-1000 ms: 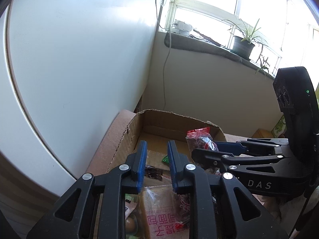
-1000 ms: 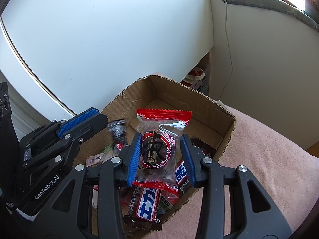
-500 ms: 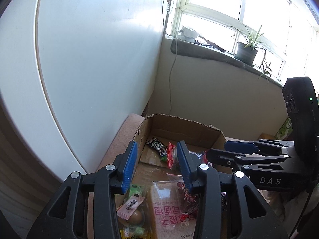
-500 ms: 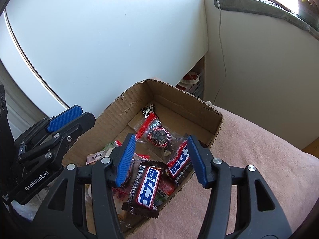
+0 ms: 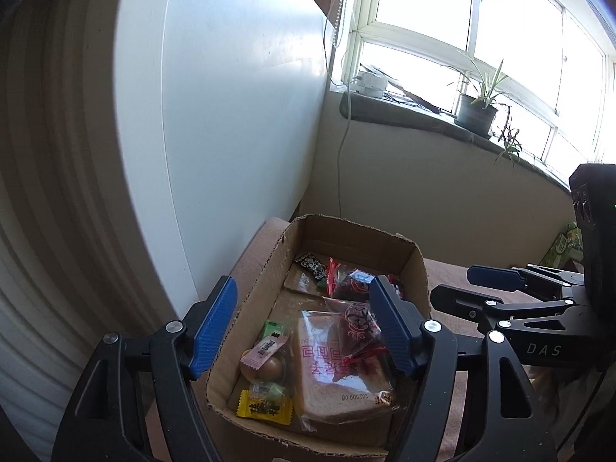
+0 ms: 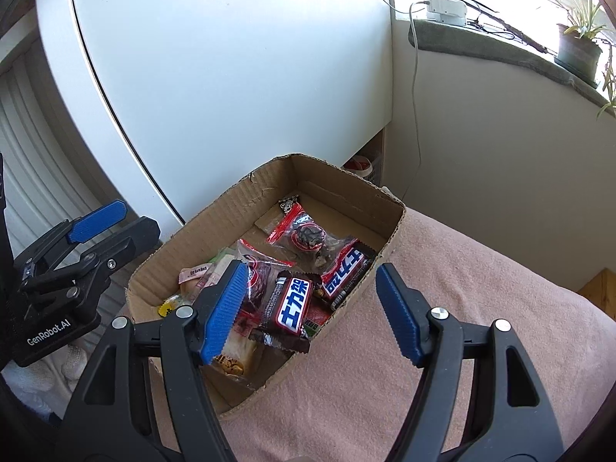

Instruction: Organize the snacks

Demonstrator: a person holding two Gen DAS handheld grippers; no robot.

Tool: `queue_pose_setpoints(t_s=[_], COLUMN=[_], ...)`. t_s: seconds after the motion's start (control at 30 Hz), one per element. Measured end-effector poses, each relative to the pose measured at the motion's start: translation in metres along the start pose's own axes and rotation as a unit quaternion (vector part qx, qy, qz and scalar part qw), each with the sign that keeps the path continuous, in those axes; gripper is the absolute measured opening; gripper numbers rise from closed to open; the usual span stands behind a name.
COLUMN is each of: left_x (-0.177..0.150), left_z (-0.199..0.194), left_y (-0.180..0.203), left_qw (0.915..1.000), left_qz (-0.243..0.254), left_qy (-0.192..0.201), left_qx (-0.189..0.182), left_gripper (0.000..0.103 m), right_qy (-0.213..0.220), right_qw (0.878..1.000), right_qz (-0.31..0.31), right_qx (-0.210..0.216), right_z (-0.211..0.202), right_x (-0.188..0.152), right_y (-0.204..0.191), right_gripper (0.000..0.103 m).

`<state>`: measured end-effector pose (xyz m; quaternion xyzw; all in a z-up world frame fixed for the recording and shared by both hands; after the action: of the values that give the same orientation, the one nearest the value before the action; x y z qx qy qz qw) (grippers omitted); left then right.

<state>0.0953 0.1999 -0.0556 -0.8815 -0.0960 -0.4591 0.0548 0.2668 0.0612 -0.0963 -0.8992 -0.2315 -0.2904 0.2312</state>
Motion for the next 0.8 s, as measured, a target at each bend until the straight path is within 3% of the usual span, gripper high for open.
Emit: queue_pose_setpoints(t_s=[0.07, 0.13, 0.2, 0.5, 0.8], left_x=[-0.004, -0.009, -0.014, -0.032, -0.035], left_z=[-0.011, -0.022, -0.030, -0.057, -0.067], left_y=[0.001, 0.004, 0.007, 0.019, 0.026], left_qw=[1.0000, 0.9999, 0.9999, 0.9996, 0.9993], left_qz=[-0.006, -0.008, -0.009, -0.004, -0.007], left_qy=[0.007, 0.010, 0.013, 0.011, 0.016], left_qx=[0.002, 0.002, 0.000, 0.027, 0.034], left_gripper=[0.077, 0.077, 0.077, 0.077, 0.078], right_qy=[0.012, 0.025, 0.044, 0.087, 0.084], right_qw=[1.000, 1.000, 0.999, 0.995, 0.995], right_qz=[0.003, 0.006, 0.006, -0.023, -0.011], right_qx=[0.003, 0.003, 0.002, -0.042, -0.052], right_z=[-0.013, -0.026, -0.042, -0.088, -0.100], right_x=[-0.007, -0.015, -0.023, -0.054, -0.075], right_y=[0.000, -0.001, -0.002, -0.009, 0.001], right_gripper=[0.073, 0.088, 0.092, 0.095, 0.095])
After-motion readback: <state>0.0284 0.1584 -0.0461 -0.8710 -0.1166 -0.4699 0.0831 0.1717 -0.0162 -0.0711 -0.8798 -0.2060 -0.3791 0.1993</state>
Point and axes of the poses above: each gripper's, at about its wrist camera, not at the fingertips, and z roughly the way its jaws point, y to its right, x to its top, the point moved 4 cm from there along z, roughly the way its jaws point, and after that the axes turned 11 degrees about z, right-handed, at the moved point
